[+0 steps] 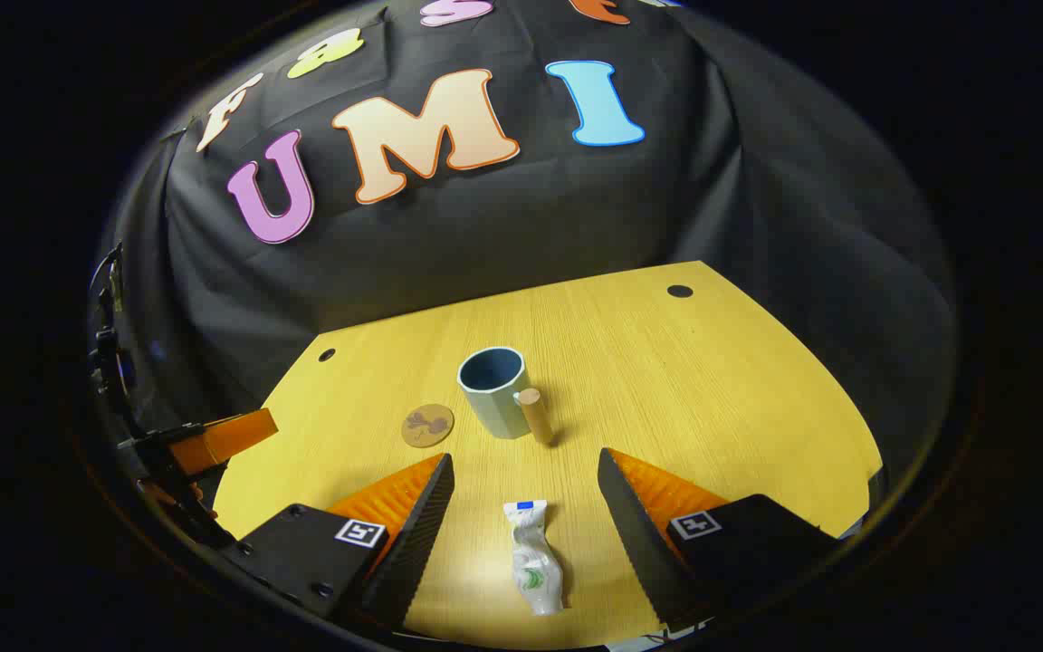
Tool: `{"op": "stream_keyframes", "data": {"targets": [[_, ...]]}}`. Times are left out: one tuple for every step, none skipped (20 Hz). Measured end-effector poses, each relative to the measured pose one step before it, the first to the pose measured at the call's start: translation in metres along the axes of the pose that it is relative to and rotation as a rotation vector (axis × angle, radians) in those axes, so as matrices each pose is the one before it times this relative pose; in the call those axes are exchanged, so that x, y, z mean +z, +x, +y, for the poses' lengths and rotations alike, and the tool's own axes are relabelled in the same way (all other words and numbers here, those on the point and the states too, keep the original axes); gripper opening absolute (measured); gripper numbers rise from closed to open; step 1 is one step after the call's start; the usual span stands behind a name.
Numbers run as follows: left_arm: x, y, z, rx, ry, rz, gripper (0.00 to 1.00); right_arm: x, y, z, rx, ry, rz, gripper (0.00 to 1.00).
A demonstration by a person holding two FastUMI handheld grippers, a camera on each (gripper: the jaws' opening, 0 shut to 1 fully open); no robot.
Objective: Put the toothbrush and toothpaste on the desktop into the cup, then pick up the cup and place it on the coaster on the desktop.
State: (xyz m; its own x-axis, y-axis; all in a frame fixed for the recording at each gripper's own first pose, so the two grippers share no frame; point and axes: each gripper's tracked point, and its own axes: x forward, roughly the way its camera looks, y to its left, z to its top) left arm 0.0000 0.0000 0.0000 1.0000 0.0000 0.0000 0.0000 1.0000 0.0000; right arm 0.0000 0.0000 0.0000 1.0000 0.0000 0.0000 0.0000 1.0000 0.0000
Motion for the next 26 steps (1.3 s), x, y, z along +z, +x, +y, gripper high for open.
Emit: {"op": "stream_keyframes", "data": {"targets": [[-0.00174,0.00021,0.00086,0.00090,0.00111,0.00215,0.95,-0.00108,0.00005,-0.00086,-0.00332,0.00099,0.00393,0.93],[-0.00131,0.00050,0.00093,0.00154,0.00135,0.00418,0.95,-0.00010,-0.00012,-0.00030,-0.00215,-0.00076,0.00349,0.93],[-0.00234,-0.00056,0.00101,0.00322,-0.00077,0.00330,0.95,-0.00143,-0.00068,-0.00004,-0.00234,-0.00064,0.00418,0.98],[-0.00103,0.00007,0.00041,-0.00127,-0.00516,0.00282,0.94,-0.00023,-0.00009,0.00009,-0.00025,0.00046,0.00409,0.98],[-0.00093,-0.00110,-0.00051,-0.00121,-0.00616,0.00120,0.94,-0.00118,-0.00141,0.00054,0.00504,-0.00067,0.00316,0.98],[-0.00008,-0.00074,0.00038,0.00107,-0.00525,0.00116,0.94,-0.00069,0.00026,-0.00063,-0.00161,-0.00350,0.00105,0.98],[-0.00156,-0.00124,0.00144,0.00090,-0.00422,0.00188,0.94,-0.00096,-0.00043,-0.00067,-0.00357,-0.00512,0.00344,0.93],[-0.00128,-0.00113,0.00153,0.00202,-0.00228,0.00386,0.94,-0.00033,-0.00019,-0.00003,-0.00304,-0.00260,0.00400,0.98],[-0.00242,-0.00088,0.00174,0.00324,-0.00123,0.00184,0.94,-0.00165,-0.00069,0.00049,-0.00148,-0.00042,0.00279,0.98],[0.00011,-0.00045,0.00059,-0.00050,-0.00114,0.00257,0.95,-0.00097,-0.00002,0.00041,-0.00008,0.00090,0.00308,0.98],[-0.00124,0.00093,-0.00040,0.00063,-0.00062,0.00189,0.95,-0.00325,0.00070,-0.00055,-0.00091,-0.00083,0.00312,0.98],[-0.00104,0.00125,0.00056,0.00136,-0.00066,0.00120,0.95,-0.00079,0.00089,0.00005,-0.00019,-0.00240,0.00267,0.93],[-0.00148,-0.00047,0.00112,0.00008,-0.00048,0.00500,0.95,-0.00074,0.00028,-0.00039,-0.00136,-0.00368,0.00169,0.98],[-0.00087,-0.00039,-0.00057,0.00084,-0.00031,0.00378,0.95,-0.00070,0.00058,-0.00030,-0.00192,-0.00424,0.00284,0.93],[-0.00096,-0.00037,0.00105,0.00213,-0.00085,0.00179,0.95,-0.00272,-0.00010,0.00023,0.00077,-0.00370,0.00469,0.93],[-0.00075,-0.00006,0.00025,-0.00025,-0.00030,0.00303,0.95,-0.00108,0.00078,-0.00016,-0.00165,-0.00231,0.00445,0.93],[-0.00247,0.00016,0.00001,0.00182,0.00050,0.00419,0.95,-0.00314,0.00145,-0.00063,-0.00096,-0.00170,0.00935,0.93],[-0.00056,-0.00017,0.00013,0.00234,0.00267,0.00464,0.95,-0.00185,0.00099,0.00031,-0.00167,-0.00191,0.01227,0.98],[-0.00052,-0.00023,0.00179,0.00312,0.00261,0.00103,0.95,-0.00309,0.00100,0.00057,0.00219,-0.00259,0.01417,0.98],[-0.00122,0.00021,0.00156,0.00346,0.00250,0.00236,0.94,-0.00203,0.00119,0.00124,0.00633,-0.00403,0.01447,0.98],[-0.00223,-0.00035,0.00111,0.00186,0.00142,0.00546,0.95,-0.00271,0.00241,0.00023,0.00259,-0.00581,0.01422,0.98],[-0.00255,0.00015,-0.00025,0.00229,-0.00067,0.00772,0.95,-0.00251,0.00464,0.00048,0.00314,-0.00886,0.01481,0.98],[-0.00258,0.00063,0.00018,0.00079,-0.00300,0.00742,0.95,-0.00218,0.00324,0.00079,0.00240,-0.01094,0.01602,0.98],[-0.00186,-0.00026,0.00091,0.00080,-0.00354,0.00757,0.95,-0.00309,0.00286,-0.00010,-0.00174,-0.01067,0.02076,0.98],[-0.00189,0.00006,0.00106,0.00391,-0.00262,0.00626,0.95,-0.00395,0.00396,-0.00071,-0.00364,-0.00830,0.02834,0.98],[-0.00080,0.00054,0.00131,0.00509,-0.00027,0.00583,0.95,-0.00410,0.00567,0.00166,0.00598,-0.00908,0.02856,0.98]]}}
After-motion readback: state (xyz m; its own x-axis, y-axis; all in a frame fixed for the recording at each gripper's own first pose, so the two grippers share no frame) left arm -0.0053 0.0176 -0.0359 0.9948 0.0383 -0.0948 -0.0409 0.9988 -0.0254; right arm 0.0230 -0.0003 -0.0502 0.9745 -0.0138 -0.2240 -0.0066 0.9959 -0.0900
